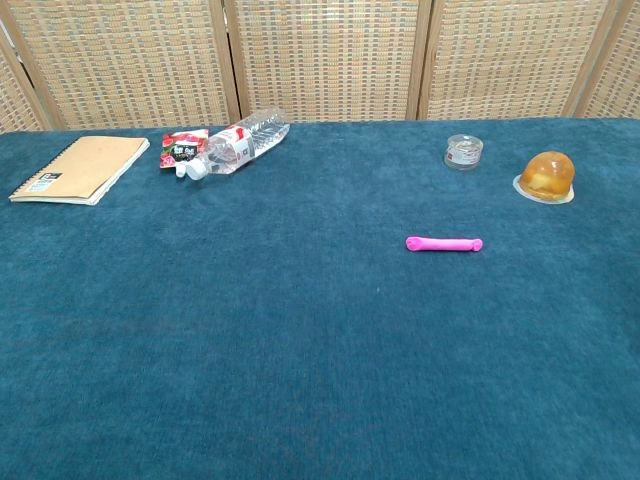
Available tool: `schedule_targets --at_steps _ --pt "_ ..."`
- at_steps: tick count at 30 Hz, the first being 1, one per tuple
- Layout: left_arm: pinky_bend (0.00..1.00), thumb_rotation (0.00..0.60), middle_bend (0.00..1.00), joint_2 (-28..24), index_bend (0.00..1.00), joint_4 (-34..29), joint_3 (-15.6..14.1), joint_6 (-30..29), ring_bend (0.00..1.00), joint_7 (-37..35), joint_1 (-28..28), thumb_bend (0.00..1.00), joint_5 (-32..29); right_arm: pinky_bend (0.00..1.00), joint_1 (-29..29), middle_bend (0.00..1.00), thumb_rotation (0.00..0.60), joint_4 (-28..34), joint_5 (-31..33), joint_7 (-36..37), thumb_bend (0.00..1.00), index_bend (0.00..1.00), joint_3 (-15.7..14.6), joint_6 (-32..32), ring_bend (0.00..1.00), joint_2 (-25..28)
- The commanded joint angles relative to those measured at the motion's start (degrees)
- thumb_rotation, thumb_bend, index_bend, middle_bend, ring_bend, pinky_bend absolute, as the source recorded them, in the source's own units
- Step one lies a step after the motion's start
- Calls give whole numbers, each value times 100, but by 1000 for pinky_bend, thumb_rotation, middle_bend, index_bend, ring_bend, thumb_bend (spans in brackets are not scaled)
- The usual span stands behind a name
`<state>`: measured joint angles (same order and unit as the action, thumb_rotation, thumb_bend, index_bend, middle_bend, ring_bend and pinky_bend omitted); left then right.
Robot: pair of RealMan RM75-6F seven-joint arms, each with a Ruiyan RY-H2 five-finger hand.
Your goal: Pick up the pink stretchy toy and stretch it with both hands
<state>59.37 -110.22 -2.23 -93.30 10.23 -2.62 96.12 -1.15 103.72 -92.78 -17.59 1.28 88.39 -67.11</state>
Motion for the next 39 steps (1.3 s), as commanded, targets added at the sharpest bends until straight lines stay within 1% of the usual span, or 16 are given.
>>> schedule_targets --at_steps 1,9,12,17,19,23,26,28,32,36,39 --pt "0 600 0 1 0 -4 -1 -2 0 4 -5 0 0 0 -8 0 600 -7 55 -19 0 0 9 -30 0 -2" --pt "0 600 0 -21 0 -36 10 6 0 -9 -9 0 -19 0 -50 0 600 28 146 66 0 0 25 -132 0 18" --pt "0 600 0 -31 0 -40 45 -23 0 -40 -11 0 -51 0 -165 0 600 64 416 292 0 0 138 -355 0 50" --pt "0 600 0 -5 0 -59 115 92 0 -12 59 0 -182 0 -848 0 600 14 911 369 0 1 517 -1356 0 107" --pt "0 600 0 16 0 -64 129 135 0 28 84 0 -204 0 -1027 0 600 39 1005 396 0 14 608 -1599 0 123" --pt "0 600 0 113 0 -55 194 316 0 200 173 0 -391 0 -1676 0 600 111 1406 469 0 91 986 -2399 0 40" --pt "0 600 0 196 0 -44 264 449 0 340 244 0 -585 0 -2178 0 600 -44 1950 481 1 163 1298 -2949 0 -208" --pt "0 600 0 232 0 -35 295 507 0 400 277 0 -672 0 -2368 0 600 -170 2199 438 23 206 1401 -3112 0 -369" --pt "0 600 0 304 0 -13 355 641 0 513 349 0 -870 0 -2848 0 600 -667 2835 344 122 289 1650 -3466 0 -894" --pt "0 600 0 351 0 1 411 714 0 579 394 0 -1034 0 -3244 0 600 -1158 3384 109 198 342 1748 -3741 0 -1310" --pt "0 600 0 381 0 18 449 745 0 628 418 0 -1152 0 -3523 0 600 -1549 3765 -176 256 364 1735 -3845 0 -1632"
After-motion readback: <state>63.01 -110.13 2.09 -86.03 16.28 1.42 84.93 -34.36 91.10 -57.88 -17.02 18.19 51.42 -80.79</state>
